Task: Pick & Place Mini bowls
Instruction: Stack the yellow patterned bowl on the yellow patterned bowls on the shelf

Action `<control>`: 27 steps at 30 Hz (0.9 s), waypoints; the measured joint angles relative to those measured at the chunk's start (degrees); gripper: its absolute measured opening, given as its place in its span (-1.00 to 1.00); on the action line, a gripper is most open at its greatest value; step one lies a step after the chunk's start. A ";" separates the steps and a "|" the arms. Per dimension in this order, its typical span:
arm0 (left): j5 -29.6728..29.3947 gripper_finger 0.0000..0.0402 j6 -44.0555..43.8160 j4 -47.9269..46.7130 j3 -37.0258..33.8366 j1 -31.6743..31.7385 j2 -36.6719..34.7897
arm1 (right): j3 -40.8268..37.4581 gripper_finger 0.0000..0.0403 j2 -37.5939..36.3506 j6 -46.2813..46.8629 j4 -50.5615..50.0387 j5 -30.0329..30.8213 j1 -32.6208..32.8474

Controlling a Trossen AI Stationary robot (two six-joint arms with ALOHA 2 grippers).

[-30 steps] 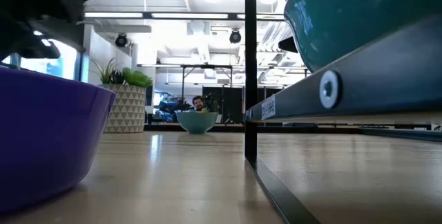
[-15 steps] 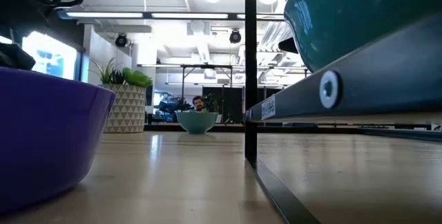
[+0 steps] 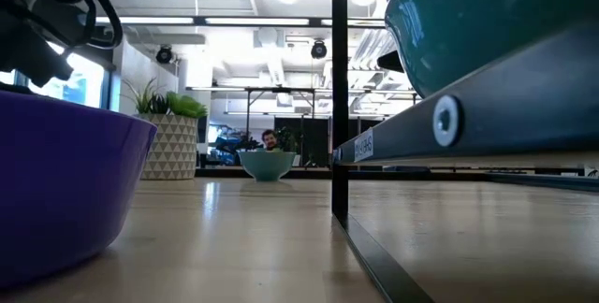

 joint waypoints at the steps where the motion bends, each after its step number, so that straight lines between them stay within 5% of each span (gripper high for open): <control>1: -0.44 -0.41 0.02 0.54 0.00 0.00 0.34 | 0.00 -0.99 0.00 0.15 0.00 0.00 0.00; 9: 1.78 -0.93 -0.04 0.63 -0.02 1.43 0.87 | 0.00 -0.99 0.00 0.22 -0.02 -0.02 0.00; 15: -1.10 -0.91 1.04 -1.40 -0.07 7.13 -2.65 | 0.00 -0.98 0.00 0.24 -0.24 -0.02 0.00; 27: -2.98 -0.97 9.54 8.49 -0.07 33.49 -6.79 | 0.00 -0.99 0.02 0.22 -0.44 -0.02 0.00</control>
